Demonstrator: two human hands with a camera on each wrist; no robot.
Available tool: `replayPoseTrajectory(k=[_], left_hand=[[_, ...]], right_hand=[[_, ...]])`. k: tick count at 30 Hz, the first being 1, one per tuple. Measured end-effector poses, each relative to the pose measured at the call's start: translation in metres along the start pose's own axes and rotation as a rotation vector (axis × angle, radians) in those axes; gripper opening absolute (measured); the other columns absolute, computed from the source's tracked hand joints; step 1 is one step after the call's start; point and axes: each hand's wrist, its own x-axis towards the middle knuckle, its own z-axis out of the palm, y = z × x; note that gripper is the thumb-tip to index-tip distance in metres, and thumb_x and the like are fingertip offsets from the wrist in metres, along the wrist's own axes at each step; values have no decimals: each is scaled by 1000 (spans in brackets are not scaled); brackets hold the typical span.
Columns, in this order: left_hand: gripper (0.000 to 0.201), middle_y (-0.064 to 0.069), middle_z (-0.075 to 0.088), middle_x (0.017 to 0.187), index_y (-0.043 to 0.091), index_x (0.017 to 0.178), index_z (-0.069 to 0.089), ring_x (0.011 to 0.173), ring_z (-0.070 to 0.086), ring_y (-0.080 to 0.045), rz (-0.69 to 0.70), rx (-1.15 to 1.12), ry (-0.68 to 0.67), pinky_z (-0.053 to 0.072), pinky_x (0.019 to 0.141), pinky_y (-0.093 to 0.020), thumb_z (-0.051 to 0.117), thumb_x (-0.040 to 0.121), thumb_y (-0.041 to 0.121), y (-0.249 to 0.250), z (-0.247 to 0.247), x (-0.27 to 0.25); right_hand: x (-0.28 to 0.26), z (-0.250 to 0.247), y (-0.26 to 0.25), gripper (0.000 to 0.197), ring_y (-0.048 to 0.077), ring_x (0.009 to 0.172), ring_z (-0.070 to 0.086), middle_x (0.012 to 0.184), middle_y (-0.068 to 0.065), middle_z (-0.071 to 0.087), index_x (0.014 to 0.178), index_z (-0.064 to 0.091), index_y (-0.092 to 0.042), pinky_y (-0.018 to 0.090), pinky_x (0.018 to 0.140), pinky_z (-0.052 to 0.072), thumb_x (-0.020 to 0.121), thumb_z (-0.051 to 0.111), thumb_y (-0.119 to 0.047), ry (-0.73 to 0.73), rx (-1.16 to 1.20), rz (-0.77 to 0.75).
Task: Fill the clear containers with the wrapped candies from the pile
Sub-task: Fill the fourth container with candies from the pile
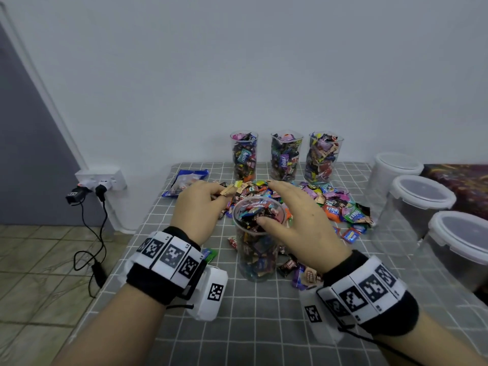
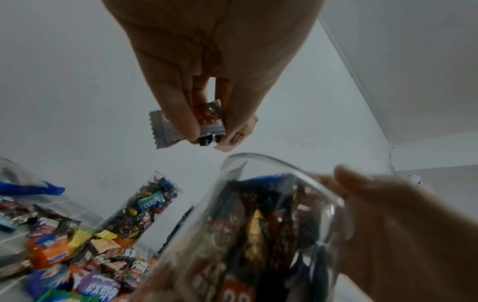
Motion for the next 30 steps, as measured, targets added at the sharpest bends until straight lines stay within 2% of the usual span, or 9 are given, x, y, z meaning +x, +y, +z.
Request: replayPoseTrajectory(k=[5, 9, 12, 16, 19, 22, 24, 27, 30], left_hand=[[18, -1, 64, 80, 21, 93, 75, 78, 60, -23, 23, -122, 9, 50, 77, -45, 61, 88, 30, 20, -6, 2], [18, -1, 63, 76, 20, 80, 74, 76, 60, -19, 92, -99, -71, 49, 74, -41, 60, 88, 28, 40, -1, 1], [32, -2, 52, 64, 23, 58, 56, 68, 50, -18, 133, 24, -146, 37, 65, -35, 58, 89, 29, 53, 4, -1], [23, 2, 54, 77, 18, 76, 68, 78, 51, -16, 159, 130, -220, 39, 69, -33, 57, 90, 32, 56, 10, -2], [19, 7, 61, 95, 23, 97, 74, 94, 54, -9, 146, 63, -234, 42, 84, -28, 60, 87, 30, 57, 6, -4], [18, 6, 67, 103, 20, 93, 76, 99, 57, -9, 113, -14, -198, 44, 92, -33, 61, 87, 28, 55, 0, -6], [19, 6, 68, 103, 19, 93, 76, 97, 59, -10, 87, -30, -146, 46, 91, -35, 59, 88, 26, 52, -2, -5], [20, 6, 67, 100, 23, 99, 73, 93, 60, -11, 48, 3, -101, 47, 88, -33, 57, 88, 25, 50, -5, -3], [20, 7, 63, 98, 28, 100, 72, 93, 58, -11, 77, 86, -142, 46, 86, -32, 58, 86, 33, 55, -4, -4]], right_hand=[[-12, 16, 22, 118, 8, 138, 27, 149, -13, 28, 150, 8, -27, 36, 114, 26, 61, 78, -58, -176, 374, 246], [-11, 27, 28, 100, 3, 125, 45, 130, -23, 46, 145, 19, -30, 32, 109, 36, 68, 82, -39, -214, 512, 251], [-9, 29, 28, 79, -1, 117, 52, 128, -11, 54, 136, 35, -28, 25, 103, 42, 73, 81, -22, -205, 575, 232], [-9, 29, 32, 79, -1, 118, 50, 130, -11, 52, 138, 36, -24, 20, 101, 41, 73, 81, -26, -199, 559, 223], [-9, 29, 31, 67, -4, 114, 50, 123, -19, 53, 130, 43, -25, 15, 98, 42, 74, 80, -27, -208, 534, 215], [-8, 32, 32, 72, 3, 114, 55, 123, -10, 59, 129, 48, -20, 33, 101, 45, 67, 81, -36, -167, 558, 187], [-8, 33, 32, 79, 3, 117, 53, 127, -11, 56, 133, 44, -24, 32, 104, 42, 65, 81, -38, -154, 558, 186], [-8, 33, 32, 74, 2, 118, 51, 127, -15, 53, 129, 39, -34, 26, 103, 40, 70, 83, -24, -155, 560, 190], [-8, 32, 32, 71, 0, 115, 52, 123, -18, 52, 130, 41, -30, 21, 99, 41, 72, 81, -22, -164, 547, 187]])
